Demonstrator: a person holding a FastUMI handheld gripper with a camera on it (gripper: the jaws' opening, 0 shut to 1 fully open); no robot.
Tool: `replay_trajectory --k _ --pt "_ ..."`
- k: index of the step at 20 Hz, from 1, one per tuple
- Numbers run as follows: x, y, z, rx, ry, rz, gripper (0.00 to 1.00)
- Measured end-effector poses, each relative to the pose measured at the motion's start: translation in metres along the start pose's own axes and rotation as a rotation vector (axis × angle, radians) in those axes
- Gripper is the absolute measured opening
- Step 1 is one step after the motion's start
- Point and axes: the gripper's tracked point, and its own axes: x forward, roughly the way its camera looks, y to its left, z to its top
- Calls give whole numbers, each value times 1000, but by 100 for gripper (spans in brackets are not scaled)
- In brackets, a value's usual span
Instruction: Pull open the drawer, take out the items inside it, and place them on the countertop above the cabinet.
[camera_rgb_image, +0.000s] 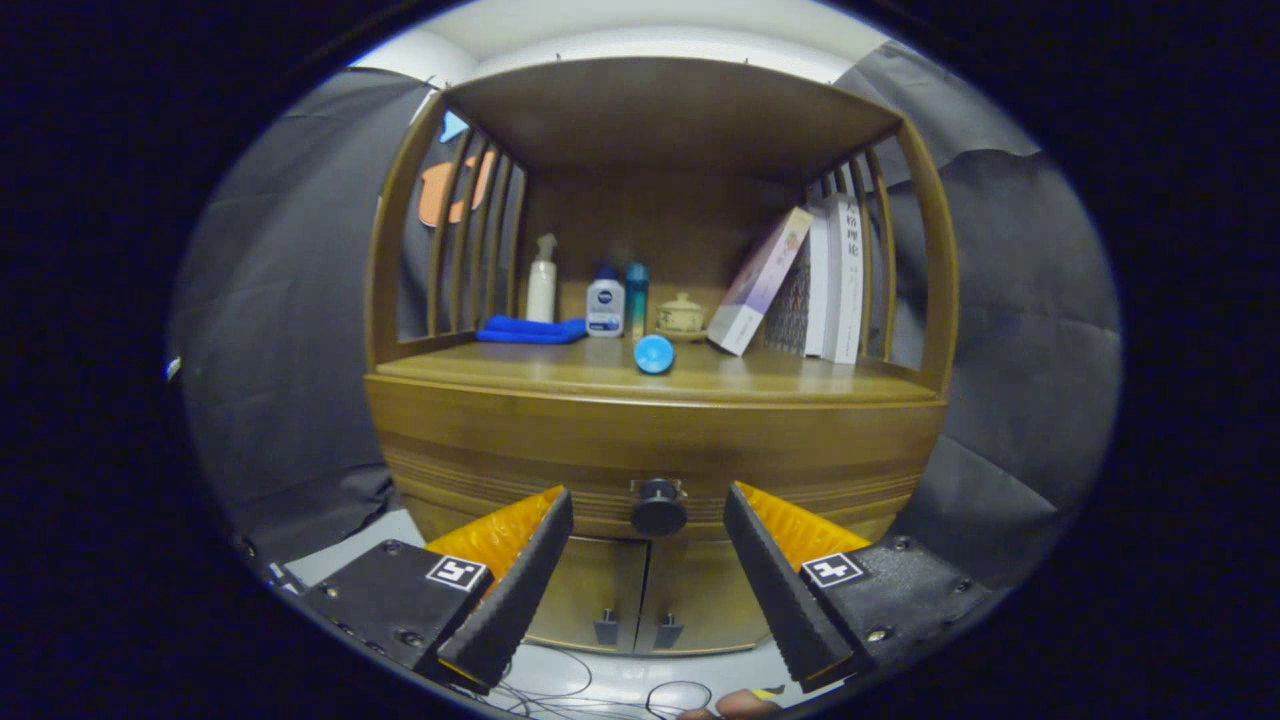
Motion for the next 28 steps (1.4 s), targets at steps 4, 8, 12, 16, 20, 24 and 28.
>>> replay_trajectory --k 4,8,12,16,20,24,28 --pt "-66 3 11 3 -53 45 100" --pt "-125 -9 20 30 -76 60 100" --pt "-179 -30 30 63 -123 45 100" --pt "-225 -42 31 62 -182 39 99" --pt "-256 -32 22 67 -208 82 99" --pt "-274 -26 16 36 -225 104 99" --pt "-283 -18 11 19 -225 119 99"
